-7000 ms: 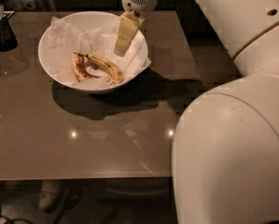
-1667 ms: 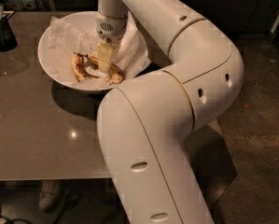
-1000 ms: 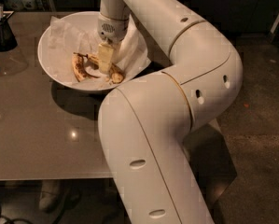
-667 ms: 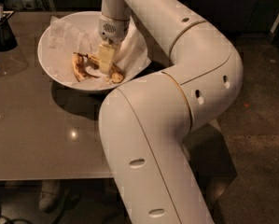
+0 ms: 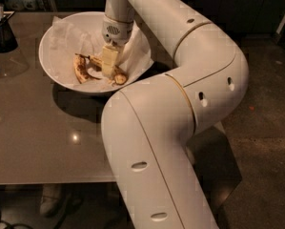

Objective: Pick banana from white bowl

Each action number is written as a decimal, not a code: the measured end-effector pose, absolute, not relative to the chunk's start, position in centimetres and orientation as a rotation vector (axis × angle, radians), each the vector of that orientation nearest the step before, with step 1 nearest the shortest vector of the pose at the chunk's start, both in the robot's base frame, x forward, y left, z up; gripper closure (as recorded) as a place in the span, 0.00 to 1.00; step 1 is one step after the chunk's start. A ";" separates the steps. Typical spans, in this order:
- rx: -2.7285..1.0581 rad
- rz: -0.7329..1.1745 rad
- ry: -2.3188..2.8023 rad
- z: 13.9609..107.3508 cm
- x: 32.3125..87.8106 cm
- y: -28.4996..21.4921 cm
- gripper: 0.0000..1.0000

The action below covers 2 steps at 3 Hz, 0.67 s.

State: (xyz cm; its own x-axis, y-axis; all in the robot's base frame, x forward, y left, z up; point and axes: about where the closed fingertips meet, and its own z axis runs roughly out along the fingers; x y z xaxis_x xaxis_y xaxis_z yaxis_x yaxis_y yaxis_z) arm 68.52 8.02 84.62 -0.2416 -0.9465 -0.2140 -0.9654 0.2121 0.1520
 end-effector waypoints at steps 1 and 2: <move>-1.887 0.390 2.386 84.7 68.5 8.0 0.62; -1.897 0.373 2.377 84.7 68.6 7.7 0.86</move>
Offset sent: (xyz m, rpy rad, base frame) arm -0.0286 -0.0287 0.0116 -0.0784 0.0834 0.0514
